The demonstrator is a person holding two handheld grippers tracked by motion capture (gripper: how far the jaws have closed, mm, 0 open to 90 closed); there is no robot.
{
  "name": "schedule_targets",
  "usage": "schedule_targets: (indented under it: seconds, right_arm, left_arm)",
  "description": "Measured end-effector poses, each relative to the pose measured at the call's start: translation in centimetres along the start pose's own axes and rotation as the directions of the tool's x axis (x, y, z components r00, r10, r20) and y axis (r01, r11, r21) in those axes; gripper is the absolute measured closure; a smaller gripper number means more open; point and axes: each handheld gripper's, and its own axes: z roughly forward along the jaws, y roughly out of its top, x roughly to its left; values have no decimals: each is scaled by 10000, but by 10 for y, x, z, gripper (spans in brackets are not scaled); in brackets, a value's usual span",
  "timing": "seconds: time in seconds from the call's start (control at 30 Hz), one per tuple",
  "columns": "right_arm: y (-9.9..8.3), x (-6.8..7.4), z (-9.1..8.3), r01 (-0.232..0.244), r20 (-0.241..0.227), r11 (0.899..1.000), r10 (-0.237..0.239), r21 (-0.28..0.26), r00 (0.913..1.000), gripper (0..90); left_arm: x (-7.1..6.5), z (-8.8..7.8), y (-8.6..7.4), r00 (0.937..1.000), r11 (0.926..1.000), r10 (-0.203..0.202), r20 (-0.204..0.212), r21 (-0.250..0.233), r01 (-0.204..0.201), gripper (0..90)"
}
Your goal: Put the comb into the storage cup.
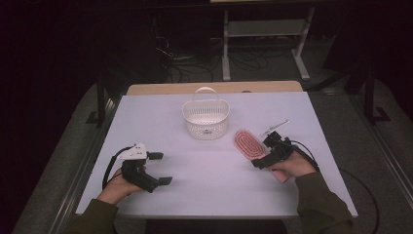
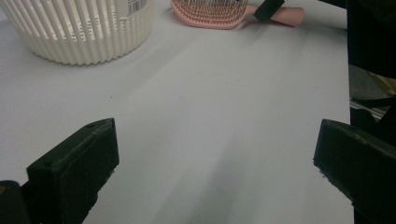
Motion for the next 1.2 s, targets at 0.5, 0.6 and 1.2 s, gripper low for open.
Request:
schedule_targets:
  seconds: [0.5,0.6,1.2]
  right_arm:
    - [-2,0,4,-13,59,9986,10,522,10000,6]
    - [-2,0,3,20,107,9982,-27,601,9999,49]
    - [0,2,-2,99,224,9965,-118,827,9997,306]
  left_arm:
    - [0,0,0,10000,10000,10,-3,4,-10,0]
    - [0,0,0,10000,10000,17,-2,0,-17,0]
    - [0,0,0,10000,10000,9,-8,-7,-9,0]
